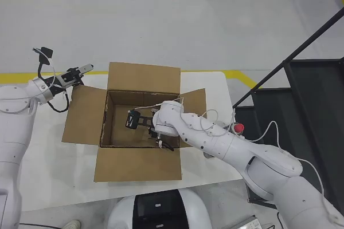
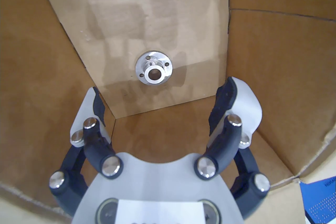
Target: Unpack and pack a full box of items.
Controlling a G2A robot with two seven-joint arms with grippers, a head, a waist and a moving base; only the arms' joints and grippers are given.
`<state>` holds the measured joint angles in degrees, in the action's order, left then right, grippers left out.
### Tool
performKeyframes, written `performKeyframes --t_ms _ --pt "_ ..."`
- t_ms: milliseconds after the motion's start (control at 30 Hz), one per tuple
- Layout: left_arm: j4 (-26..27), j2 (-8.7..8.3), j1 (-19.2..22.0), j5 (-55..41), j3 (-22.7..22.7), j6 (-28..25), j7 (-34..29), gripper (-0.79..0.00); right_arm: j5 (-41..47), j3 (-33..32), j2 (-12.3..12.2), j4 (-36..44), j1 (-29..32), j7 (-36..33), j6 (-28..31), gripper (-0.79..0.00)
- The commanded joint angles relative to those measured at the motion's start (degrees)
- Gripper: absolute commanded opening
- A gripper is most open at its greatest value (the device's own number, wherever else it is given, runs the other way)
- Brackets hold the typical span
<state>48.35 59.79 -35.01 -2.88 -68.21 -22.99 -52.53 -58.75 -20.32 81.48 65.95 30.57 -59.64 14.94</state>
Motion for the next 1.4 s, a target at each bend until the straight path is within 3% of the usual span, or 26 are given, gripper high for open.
performKeyframes --t_ms 0,167,333,400,500,633,767,867,900,967,1100,1367 --pt "0.0 0.0 0.0 -0.03 0.0 0.0 0.0 0.0 -0.08 0.62 1.01 -2.16 -0.31 -0.35 -0.26 0.0" --pt "0.0 0.0 0.0 -0.03 0.0 0.0 0.0 0.0 1.8 1.37 3.48 -6.85 -0.67 0.22 0.8 0.0" --pt "0.0 0.0 0.0 -0.03 0.0 0.0 0.0 0.0 4.63 1.12 5.56 -10.98 -1.21 0.97 2.26 -0.123" --pt "0.0 0.0 0.0 -0.03 0.0 0.0 0.0 0.0 5.36 1.05 6.31 -12.93 -1.45 1.02 2.48 -0.206" --pt "0.0 0.0 0.0 -0.03 0.0 0.0 0.0 0.0 6.34 0.92 7.4 -15.67 -1.74 1.27 2.5 -0.249" --pt "0.0 0.0 0.0 -0.03 0.0 0.0 0.0 0.0 6.46 1.08 8.74 -18.72 -2.07 1.67 2.51 -0.194" --pt "0.0 0.0 0.0 -0.03 0.0 0.0 0.0 0.0 6.71 1.18 9.97 -21.13 -2.06 2.21 2.6 -0.203" --pt "0.0 0.0 0.0 -0.03 0.0 0.0 0.0 0.0 6.93 1.12 10.77 -22.54 -2.16 2.52 2.93 -0.292" --pt "0.0 0.0 0.0 -0.03 0.0 0.0 0.0 0.0 6.93 1.12 11.02 -22.97 -2.21 2.56 3.03 -0.397" --pt "0.0 0.0 0.0 -0.03 0.0 0.0 0.0 0.0 6.78 1.1 11.48 -23.73 -2.36 2.61 3.16 -0.443" --pt "0.0 0.0 0.0 -0.03 0.0 0.0 0.0 0.0 6.27 0.92 12.18 -25.24 -2.77 2.71 3.38 -0.779" --pt "0.0 0.0 0.0 -0.03 0.0 0.0 0.0 0.0 3.79 0.9 13.18 -26.6 -3.23 2.69 3.25 -0.785"
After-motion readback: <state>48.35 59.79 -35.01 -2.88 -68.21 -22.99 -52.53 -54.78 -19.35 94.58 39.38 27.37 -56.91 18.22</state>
